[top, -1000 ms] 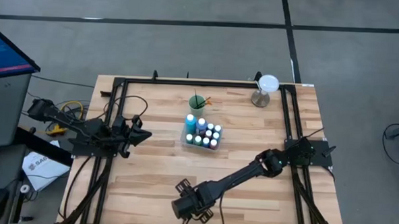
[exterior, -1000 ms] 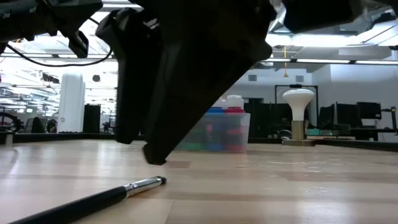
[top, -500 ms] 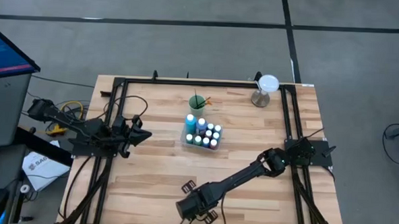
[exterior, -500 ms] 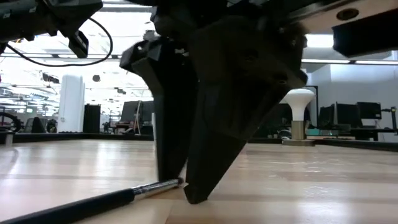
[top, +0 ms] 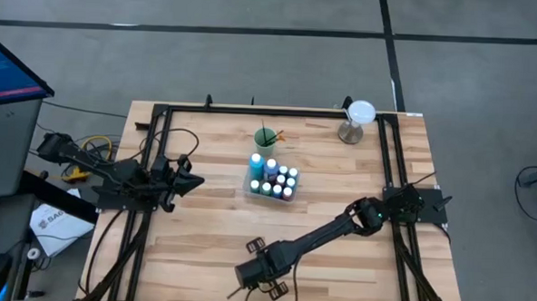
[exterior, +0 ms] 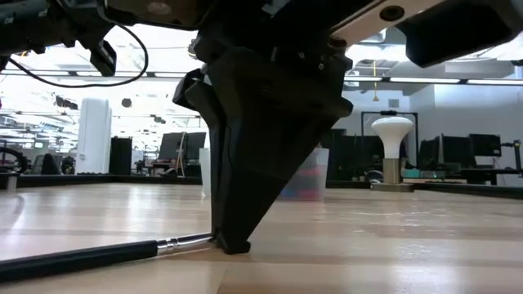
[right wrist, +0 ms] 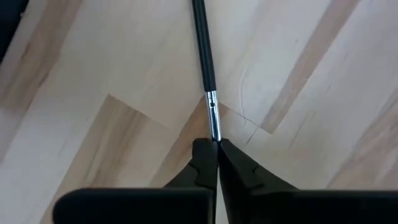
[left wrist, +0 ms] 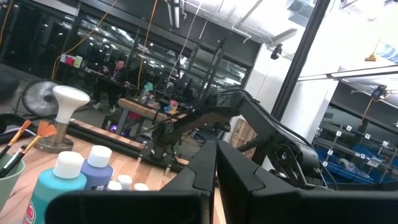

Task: Pick & Place Paint Supplies
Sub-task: Put the black brush into the green cup

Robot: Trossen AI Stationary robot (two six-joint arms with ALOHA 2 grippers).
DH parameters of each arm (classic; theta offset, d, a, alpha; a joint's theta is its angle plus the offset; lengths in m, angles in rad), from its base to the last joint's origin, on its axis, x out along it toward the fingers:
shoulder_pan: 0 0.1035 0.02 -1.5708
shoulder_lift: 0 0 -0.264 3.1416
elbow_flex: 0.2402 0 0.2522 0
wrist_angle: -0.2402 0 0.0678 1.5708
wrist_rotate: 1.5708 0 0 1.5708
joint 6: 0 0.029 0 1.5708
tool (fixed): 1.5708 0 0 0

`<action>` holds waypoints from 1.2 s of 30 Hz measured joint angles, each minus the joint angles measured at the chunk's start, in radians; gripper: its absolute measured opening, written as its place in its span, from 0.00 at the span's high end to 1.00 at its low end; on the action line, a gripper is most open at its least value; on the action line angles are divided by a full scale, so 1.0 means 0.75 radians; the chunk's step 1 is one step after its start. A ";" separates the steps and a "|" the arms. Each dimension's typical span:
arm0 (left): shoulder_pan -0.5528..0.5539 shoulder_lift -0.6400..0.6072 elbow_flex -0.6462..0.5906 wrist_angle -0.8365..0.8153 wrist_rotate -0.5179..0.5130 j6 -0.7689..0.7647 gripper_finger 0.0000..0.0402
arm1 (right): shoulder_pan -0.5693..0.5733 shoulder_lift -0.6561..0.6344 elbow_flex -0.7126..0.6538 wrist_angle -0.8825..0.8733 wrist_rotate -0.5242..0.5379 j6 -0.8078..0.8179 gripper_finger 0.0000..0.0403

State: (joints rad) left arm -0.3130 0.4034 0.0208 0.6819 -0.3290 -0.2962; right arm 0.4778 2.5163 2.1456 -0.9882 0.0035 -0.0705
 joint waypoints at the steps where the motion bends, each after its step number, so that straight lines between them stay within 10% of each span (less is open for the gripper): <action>1: 0.000 0.000 0.000 0.000 0.000 -0.001 0.98 | -0.004 -0.009 0.003 0.003 -0.001 0.011 1.00; 16: 0.000 0.000 0.000 0.000 0.001 -0.001 0.98 | -0.132 -0.277 0.002 -0.224 0.048 0.096 1.00; 36: 0.000 0.000 0.000 0.000 0.001 0.000 0.98 | -0.529 -0.731 0.007 -0.781 1.024 -0.015 1.00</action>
State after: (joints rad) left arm -0.3132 0.4032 0.0208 0.6816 -0.3283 -0.2965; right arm 0.0808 1.9679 2.1509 -1.5739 0.7717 -0.0815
